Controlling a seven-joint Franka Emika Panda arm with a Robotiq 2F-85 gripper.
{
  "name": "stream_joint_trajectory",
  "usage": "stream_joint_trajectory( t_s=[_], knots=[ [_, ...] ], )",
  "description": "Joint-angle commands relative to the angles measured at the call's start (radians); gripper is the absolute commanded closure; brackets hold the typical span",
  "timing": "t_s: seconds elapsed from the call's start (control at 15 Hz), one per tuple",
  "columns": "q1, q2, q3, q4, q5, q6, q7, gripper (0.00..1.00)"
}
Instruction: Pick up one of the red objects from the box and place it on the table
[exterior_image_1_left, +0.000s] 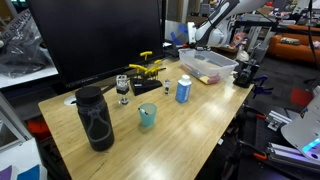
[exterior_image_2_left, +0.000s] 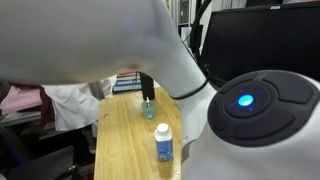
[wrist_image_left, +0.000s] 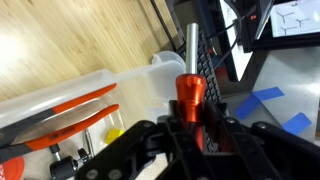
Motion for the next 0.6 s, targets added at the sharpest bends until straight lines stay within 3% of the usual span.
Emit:
stream_joint_trajectory(
  t_s=[0.0, 0.33, 0.4, 0.53],
  knots=[
    [-0.217, 0.024, 0.198, 0.011, -0.183, 0.0, 0.018, 0.93],
    [-0.58, 0.141, 0.53, -0.038, -0.524, 0.014, -0.011, 0.93],
    [-0.65, -0.018, 0.607, -0.221, -0.577, 0.007, 0.057, 0.93],
    [-0.794, -0.016, 0.757, -0.302, -0.702, 0.007, 0.077, 0.93]
  ],
)
